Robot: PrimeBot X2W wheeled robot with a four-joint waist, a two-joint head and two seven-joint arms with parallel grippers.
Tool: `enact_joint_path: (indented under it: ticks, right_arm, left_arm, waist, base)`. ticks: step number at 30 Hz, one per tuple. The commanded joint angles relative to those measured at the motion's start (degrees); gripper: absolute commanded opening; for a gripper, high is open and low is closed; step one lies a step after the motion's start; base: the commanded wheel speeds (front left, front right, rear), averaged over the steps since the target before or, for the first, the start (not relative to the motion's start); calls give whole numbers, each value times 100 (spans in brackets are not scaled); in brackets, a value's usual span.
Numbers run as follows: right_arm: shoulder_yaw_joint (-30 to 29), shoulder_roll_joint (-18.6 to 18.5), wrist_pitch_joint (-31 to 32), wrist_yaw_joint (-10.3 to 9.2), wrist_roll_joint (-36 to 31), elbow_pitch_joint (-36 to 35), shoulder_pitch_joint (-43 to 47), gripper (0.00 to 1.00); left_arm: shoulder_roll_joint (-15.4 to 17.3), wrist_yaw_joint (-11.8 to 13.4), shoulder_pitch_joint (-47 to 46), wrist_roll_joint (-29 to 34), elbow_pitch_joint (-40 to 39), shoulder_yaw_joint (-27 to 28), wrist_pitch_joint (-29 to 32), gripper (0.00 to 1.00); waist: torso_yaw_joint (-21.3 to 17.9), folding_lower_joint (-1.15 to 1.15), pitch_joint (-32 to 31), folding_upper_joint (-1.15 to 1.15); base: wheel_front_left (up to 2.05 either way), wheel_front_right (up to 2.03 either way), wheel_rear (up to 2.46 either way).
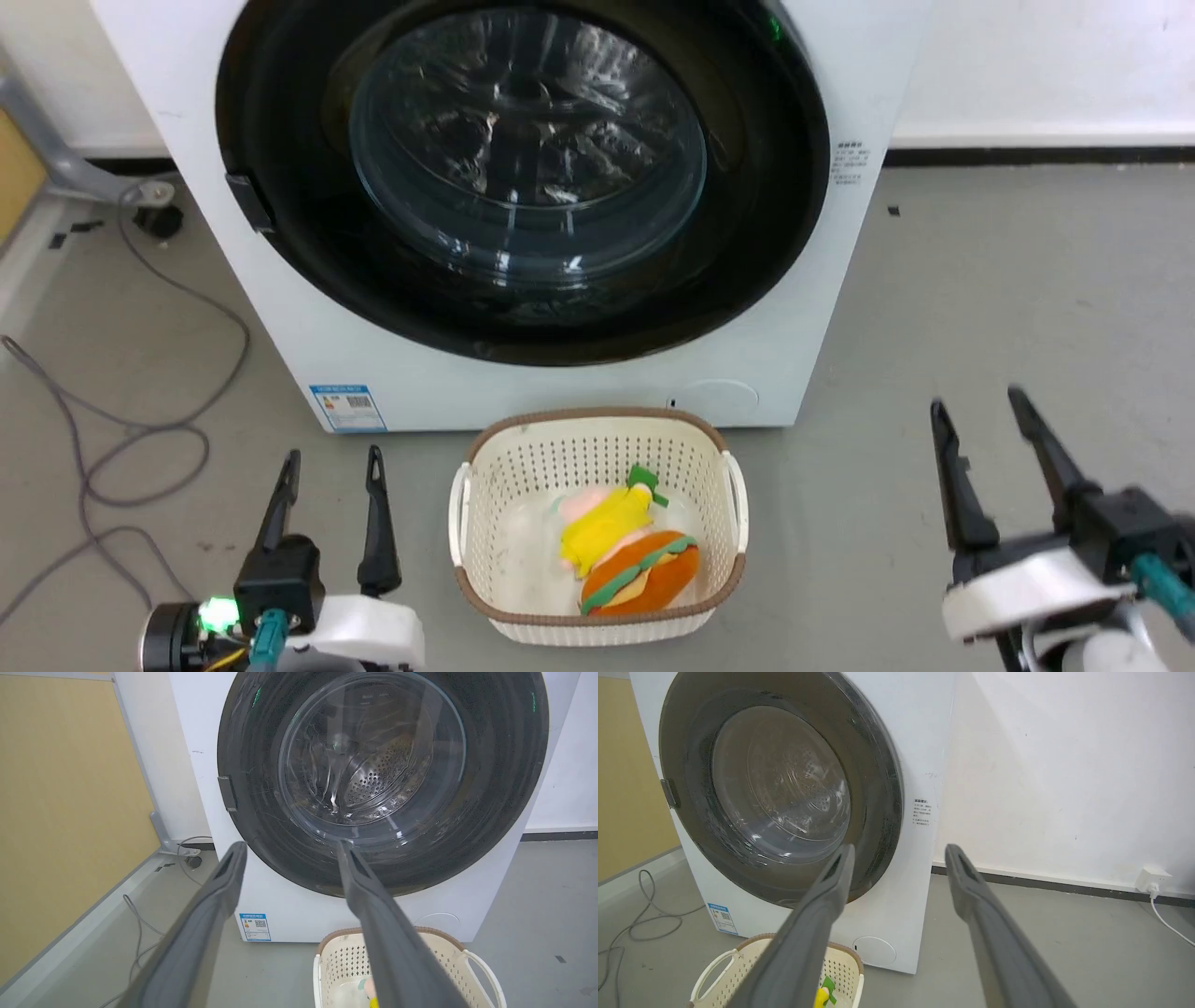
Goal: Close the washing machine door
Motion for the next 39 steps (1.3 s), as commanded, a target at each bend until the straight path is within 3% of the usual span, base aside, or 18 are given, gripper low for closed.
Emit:
enact_joint_path:
  ticks: [1,8,9,39]
  right_arm:
    - [11,33,-25,-5,89,-44,121,100]
    - [42,36,-25,-5,404,-241,591,100]
    - [42,37,-25,-5,431,-266,628,0]
    - [121,15,313,0,327,-344,593,0]
  left_arm:
    - [29,-12,88,22,-22,-11,-30,100]
    - [43,-58,276,5,-114,-74,-30,100]
    - [43,-73,286,-3,-135,-84,-30,0]
    - [-6,-188,218,10,-238,-43,309,0]
  waist:
    - [29,1,-56,0]
    - [85,1,-184,0]
    - [94,1,-188,0]
    - [78,1,-190,0]
  base:
    - [0,0,0]
    - [0,0,0]
    - [0,0,0]
    - [0,0,0]
